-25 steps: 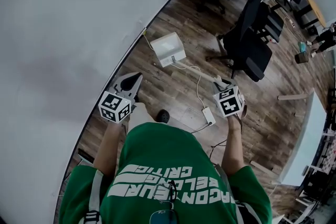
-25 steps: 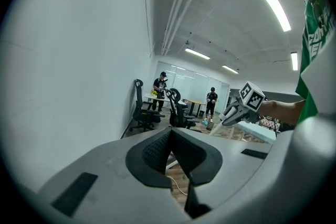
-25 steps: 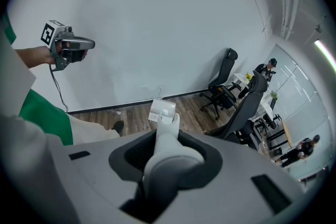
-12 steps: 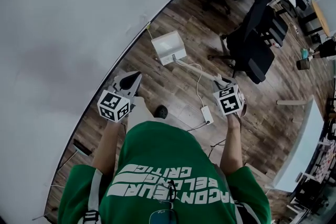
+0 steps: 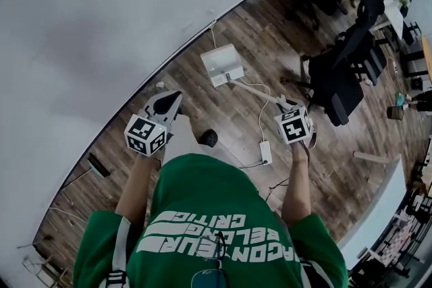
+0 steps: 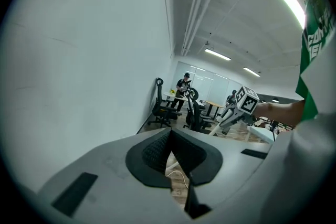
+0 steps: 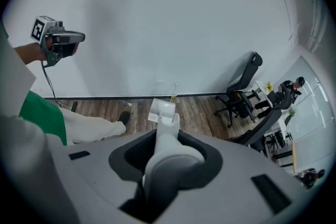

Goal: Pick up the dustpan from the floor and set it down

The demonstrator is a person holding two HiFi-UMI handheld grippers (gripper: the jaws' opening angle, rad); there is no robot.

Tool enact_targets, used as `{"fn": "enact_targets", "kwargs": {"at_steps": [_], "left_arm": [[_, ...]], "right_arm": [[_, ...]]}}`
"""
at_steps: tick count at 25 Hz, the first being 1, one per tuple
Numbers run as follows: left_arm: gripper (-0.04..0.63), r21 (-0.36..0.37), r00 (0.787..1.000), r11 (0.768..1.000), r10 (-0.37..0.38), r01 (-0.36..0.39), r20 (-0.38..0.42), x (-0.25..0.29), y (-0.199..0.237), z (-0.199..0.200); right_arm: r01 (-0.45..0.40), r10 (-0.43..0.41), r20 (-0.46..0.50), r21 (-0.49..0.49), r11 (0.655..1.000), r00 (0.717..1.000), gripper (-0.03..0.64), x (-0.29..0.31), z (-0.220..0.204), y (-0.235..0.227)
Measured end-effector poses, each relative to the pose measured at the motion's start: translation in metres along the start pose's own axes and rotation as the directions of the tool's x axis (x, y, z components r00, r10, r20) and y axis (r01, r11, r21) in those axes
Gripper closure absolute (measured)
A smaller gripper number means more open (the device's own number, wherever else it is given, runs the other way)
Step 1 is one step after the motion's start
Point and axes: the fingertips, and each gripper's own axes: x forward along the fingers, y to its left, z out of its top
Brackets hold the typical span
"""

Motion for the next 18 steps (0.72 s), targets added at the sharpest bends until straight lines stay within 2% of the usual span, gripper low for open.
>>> {"fn": "enact_targets", "kwargs": {"at_steps": [8,18], "left_arm": [[0.599,-0.045,0.996,0.995,0.092,-0.091,0.012,-0.028,0.045,-0.003],[0.6,-0.053,0.991,0.99,0.131,-0.131,-0.006,-0.032,0.104,0.006]], "right_arm": [[-0.07,0.067,-0.032,-0.079,0.994,0.997,0.502,0.044,0.049,0.025],[-0.122,0.108,-0.105,-0.139,0.983,0.989,0.502,0.121,0.116,0.048]]}}
